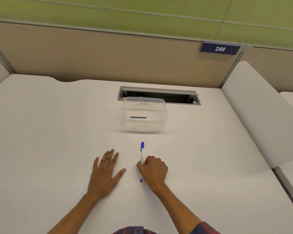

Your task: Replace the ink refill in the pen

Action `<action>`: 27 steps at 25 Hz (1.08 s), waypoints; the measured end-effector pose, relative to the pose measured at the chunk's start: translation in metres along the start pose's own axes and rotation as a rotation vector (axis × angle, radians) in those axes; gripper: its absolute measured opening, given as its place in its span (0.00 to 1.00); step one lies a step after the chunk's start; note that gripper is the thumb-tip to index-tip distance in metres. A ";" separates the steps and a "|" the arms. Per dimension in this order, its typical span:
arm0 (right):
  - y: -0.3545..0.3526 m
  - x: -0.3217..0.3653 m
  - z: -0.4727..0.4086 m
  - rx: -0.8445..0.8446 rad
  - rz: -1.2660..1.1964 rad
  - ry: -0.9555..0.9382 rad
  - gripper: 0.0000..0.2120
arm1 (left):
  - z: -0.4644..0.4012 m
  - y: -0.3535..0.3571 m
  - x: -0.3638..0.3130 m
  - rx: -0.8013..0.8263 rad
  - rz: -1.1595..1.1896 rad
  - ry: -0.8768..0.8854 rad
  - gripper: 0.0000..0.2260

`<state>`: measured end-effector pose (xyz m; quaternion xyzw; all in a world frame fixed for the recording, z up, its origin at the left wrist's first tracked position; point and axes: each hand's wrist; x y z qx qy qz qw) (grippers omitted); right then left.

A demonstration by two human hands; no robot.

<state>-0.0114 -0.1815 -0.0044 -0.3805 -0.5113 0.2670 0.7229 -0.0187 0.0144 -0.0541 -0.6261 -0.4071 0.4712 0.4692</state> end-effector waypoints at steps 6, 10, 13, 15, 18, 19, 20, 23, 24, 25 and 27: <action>-0.001 0.000 0.000 0.008 -0.010 -0.003 0.14 | 0.000 0.000 0.001 0.007 -0.007 0.000 0.33; -0.001 -0.001 0.000 0.004 -0.005 0.001 0.13 | 0.000 0.001 0.000 0.004 -0.011 0.002 0.33; 0.000 -0.002 -0.001 0.003 -0.017 0.008 0.15 | 0.000 0.000 0.001 -0.005 -0.009 0.001 0.33; -0.001 0.000 0.001 -0.010 -0.036 0.009 0.18 | 0.000 0.001 0.001 0.007 -0.010 0.007 0.33; -0.010 0.000 0.000 -0.049 -0.061 -0.001 0.19 | -0.001 -0.001 0.001 0.025 0.029 0.002 0.34; -0.014 -0.001 -0.003 -0.062 -0.062 -0.012 0.19 | -0.003 -0.001 0.003 0.004 0.071 -0.003 0.36; -0.021 -0.003 -0.005 -0.067 -0.059 -0.027 0.19 | -0.005 -0.006 0.004 0.013 0.117 -0.016 0.38; -0.046 -0.008 -0.018 -0.161 -0.106 -0.181 0.21 | -0.022 -0.028 0.010 -0.053 0.175 0.016 0.39; -0.058 -0.007 -0.027 -0.225 -0.098 -0.258 0.26 | -0.034 -0.044 0.013 -0.107 0.174 0.035 0.37; -0.074 -0.005 -0.040 -0.302 -0.076 -0.333 0.32 | -0.054 -0.065 0.016 -0.184 0.180 0.045 0.36; -0.114 0.008 -0.055 -0.414 0.029 -0.450 0.40 | -0.088 -0.118 0.013 -0.338 0.157 0.046 0.33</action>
Point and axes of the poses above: each hand's wrist, its own z-axis away from the middle knuckle, its own y-axis out of the palm, x = y × z, and after that the axes turned 7 degrees about -z, right-handed
